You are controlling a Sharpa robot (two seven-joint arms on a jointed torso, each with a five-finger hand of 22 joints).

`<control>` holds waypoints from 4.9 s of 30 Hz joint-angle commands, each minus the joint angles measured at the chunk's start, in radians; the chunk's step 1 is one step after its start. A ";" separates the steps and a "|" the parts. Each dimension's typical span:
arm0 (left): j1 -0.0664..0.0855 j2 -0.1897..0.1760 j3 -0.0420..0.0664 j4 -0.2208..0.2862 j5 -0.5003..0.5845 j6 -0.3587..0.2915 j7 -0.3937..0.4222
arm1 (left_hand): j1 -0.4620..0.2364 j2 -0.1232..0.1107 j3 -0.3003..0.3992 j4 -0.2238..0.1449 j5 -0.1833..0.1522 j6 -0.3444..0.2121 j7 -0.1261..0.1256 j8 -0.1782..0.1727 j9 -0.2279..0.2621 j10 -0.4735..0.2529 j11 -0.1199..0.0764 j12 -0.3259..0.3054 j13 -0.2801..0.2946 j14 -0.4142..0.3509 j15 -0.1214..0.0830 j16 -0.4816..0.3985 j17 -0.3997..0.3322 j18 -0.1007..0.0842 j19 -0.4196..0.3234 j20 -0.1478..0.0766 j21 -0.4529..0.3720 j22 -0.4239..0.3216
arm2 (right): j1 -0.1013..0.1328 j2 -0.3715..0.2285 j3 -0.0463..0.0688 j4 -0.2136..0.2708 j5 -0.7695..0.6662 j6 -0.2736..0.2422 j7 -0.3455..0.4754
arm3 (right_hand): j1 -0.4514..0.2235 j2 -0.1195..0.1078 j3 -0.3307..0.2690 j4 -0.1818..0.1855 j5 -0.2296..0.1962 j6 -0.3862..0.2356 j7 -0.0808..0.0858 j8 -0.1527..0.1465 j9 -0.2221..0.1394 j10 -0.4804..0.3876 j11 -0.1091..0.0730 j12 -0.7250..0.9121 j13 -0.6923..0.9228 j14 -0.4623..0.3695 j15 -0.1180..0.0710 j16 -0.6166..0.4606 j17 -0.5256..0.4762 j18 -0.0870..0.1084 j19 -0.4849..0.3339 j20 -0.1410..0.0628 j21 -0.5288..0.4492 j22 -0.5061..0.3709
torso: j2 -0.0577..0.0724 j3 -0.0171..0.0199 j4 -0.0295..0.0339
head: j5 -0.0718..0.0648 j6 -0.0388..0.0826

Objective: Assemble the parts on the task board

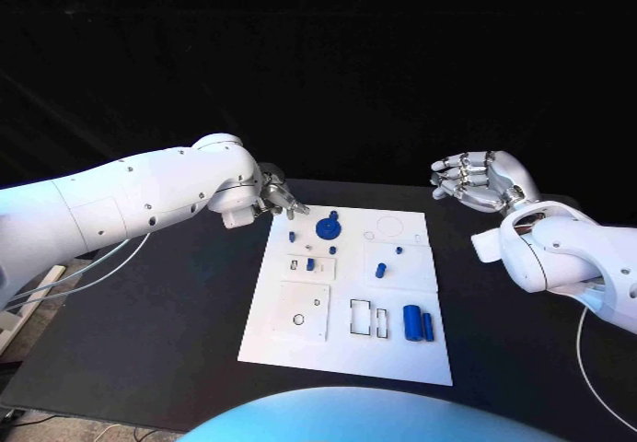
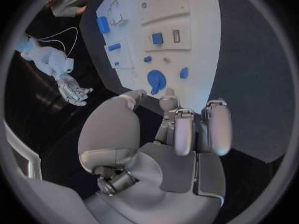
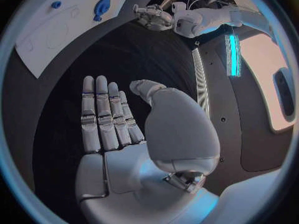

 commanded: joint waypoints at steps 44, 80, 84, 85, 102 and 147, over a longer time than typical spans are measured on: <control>-0.049 0.122 -0.040 -0.205 -0.066 0.111 0.044 | 0.115 0.031 -0.008 -0.006 -0.001 0.039 -0.009 0.021 -0.013 -0.009 -0.007 -0.008 -0.019 0.079 0.004 -0.004 0.175 0.004 -0.005 0.009 -0.014 0.053 | -0.003 0.003 0.000 -0.001 -0.011 0.013 0.005 | -0.003 0.007 0.000 -0.003 0.002 0.004 0.009 -0.004 -0.002 0.006 -0.001 -0.004 -0.001 0.002 0.002 -0.005 -0.003 0.012 0.000 0.004 0.002 -0.008 | 0.000 0.0001 -0.0016 | 0.000 -0.017; -0.051 0.104 -0.042 -0.191 0.021 0.045 0.079 | 0.269 -0.004 0.432 -0.177 0.009 0.032 -0.029 0.173 0.063 0.036 -0.029 0.004 -0.016 0.083 -0.016 0.002 0.186 -0.002 0.011 -0.010 0.007 0.083 | -0.003 0.002 0.000 -0.001 -0.011 0.012 0.005 | -0.003 0.007 0.001 -0.004 0.005 0.005 0.009 -0.004 -0.002 0.006 0.000 -0.005 -0.001 0.002 0.003 -0.006 -0.003 0.012 0.001 0.004 0.002 -0.010 | -0.002 0.0017 -0.0021 | 0.001 -0.019; -0.051 0.084 -0.042 -0.165 0.051 0.047 0.079 | 0.244 -0.026 0.476 -0.207 0.021 0.047 -0.033 0.181 0.072 0.049 -0.034 0.014 -0.003 0.084 -0.020 0.004 0.191 -0.004 0.015 -0.013 0.014 0.090 | -0.003 0.001 0.000 0.000 -0.011 0.012 0.005 | -0.003 0.007 0.000 -0.004 0.006 0.005 0.009 -0.004 -0.003 0.006 0.000 -0.005 -0.001 0.002 0.003 -0.006 -0.004 0.012 0.001 0.004 0.002 -0.011 | -0.003 0.0017 -0.0007 | 0.002 -0.019; -0.051 0.075 -0.041 -0.153 0.062 0.048 0.078 | 0.239 -0.030 0.484 -0.213 0.026 0.051 -0.034 0.182 0.073 0.053 -0.035 0.018 0.002 0.085 -0.021 0.005 0.194 -0.004 0.017 -0.014 0.016 0.093 | -0.003 0.001 0.000 0.000 -0.011 0.012 0.005 | -0.003 0.007 0.000 -0.004 0.006 0.005 0.009 -0.004 -0.003 0.006 0.000 -0.005 -0.001 0.002 0.003 -0.006 -0.004 0.012 0.001 0.004 0.002 -0.011 | -0.003 0.0019 -0.0003 | 0.002 -0.018; -0.050 -0.082 -0.035 0.061 0.127 0.049 0.087 | 0.180 -0.056 0.520 -0.270 0.119 0.090 -0.047 0.180 0.086 0.092 -0.046 0.045 0.045 0.093 -0.031 0.018 0.222 -0.015 0.043 -0.024 0.048 0.132 | -0.003 -0.004 0.000 0.000 -0.011 0.010 0.004 | -0.004 0.007 0.000 -0.003 0.007 0.005 0.009 -0.004 -0.003 0.006 0.000 -0.005 -0.001 0.003 0.003 -0.006 -0.004 0.012 0.001 0.004 0.002 -0.013 | -0.002 -0.0006 -0.0005 | 0.006 -0.021; -0.104 -0.064 -0.042 0.097 -0.082 0.044 0.110 | 0.169 -0.065 0.526 -0.291 0.147 0.106 -0.051 0.173 0.088 0.102 -0.050 0.046 0.048 0.095 -0.034 0.022 0.230 -0.016 0.047 -0.027 0.054 0.139 | -0.006 0.000 0.000 -0.003 -0.054 0.016 0.013 | -0.005 0.008 0.000 -0.003 0.009 0.006 0.009 -0.004 -0.003 0.006 0.000 -0.005 -0.001 0.003 0.003 -0.007 -0.005 0.012 0.001 0.004 0.003 -0.016 | -0.001 0.0011 -0.0013 | 0.010 -0.024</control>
